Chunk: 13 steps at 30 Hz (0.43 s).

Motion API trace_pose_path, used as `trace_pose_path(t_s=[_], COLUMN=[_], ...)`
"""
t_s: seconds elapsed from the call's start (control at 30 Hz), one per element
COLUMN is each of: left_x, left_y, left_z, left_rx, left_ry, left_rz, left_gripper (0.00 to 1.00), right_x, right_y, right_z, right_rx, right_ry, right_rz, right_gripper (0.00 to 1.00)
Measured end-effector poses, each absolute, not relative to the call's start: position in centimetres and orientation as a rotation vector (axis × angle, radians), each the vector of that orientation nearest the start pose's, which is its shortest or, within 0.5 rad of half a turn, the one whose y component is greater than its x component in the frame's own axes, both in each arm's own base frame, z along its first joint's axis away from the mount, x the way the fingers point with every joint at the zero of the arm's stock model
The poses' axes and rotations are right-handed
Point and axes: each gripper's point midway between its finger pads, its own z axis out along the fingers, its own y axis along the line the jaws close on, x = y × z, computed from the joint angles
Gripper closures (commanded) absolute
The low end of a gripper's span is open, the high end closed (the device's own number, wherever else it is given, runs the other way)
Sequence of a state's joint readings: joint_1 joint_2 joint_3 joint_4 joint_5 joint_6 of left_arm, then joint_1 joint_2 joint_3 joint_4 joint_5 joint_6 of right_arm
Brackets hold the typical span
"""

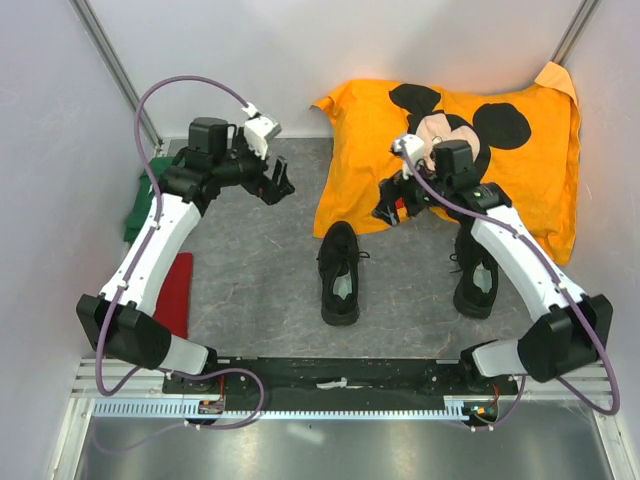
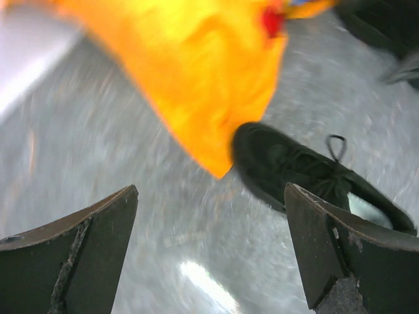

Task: Tie the shoes

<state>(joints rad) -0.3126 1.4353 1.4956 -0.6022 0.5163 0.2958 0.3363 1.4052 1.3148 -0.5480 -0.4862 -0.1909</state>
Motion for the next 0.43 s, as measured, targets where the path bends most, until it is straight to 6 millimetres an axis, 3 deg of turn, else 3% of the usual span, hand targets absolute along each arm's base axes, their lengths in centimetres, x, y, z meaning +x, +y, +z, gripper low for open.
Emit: trace_pose_path(t_s=[0.07,0.2,0.33,0.43], left_x=[36.6,35.7,32.5,29.7], left_y=[-17.6,-15.4,-13.2,-11.8], left_z=[28.6,23.5,16.6,13.1], left_rx=[0.768,0.588,0.498,0.451], left_ry=[1.984,2.204,2.429,2.55], left_rz=[-0.531,-0.462,-0.384,-0.336], left_gripper=[0.01,0.01,0.01,0.01], right_x=[33.9,31.6,28.6,27.2], right_y=[18.0,14.2,12.0,11.5], right_z=[23.2,19.1,14.1,12.6], right_rx=[-0.72,-0.546,-0.449,-0.43], right_ry=[2.075,2.207,2.348,2.389], right_rz=[0.587,0.549,0.522,0.517], right_gripper=[0.02,0.02,0.02,0.02])
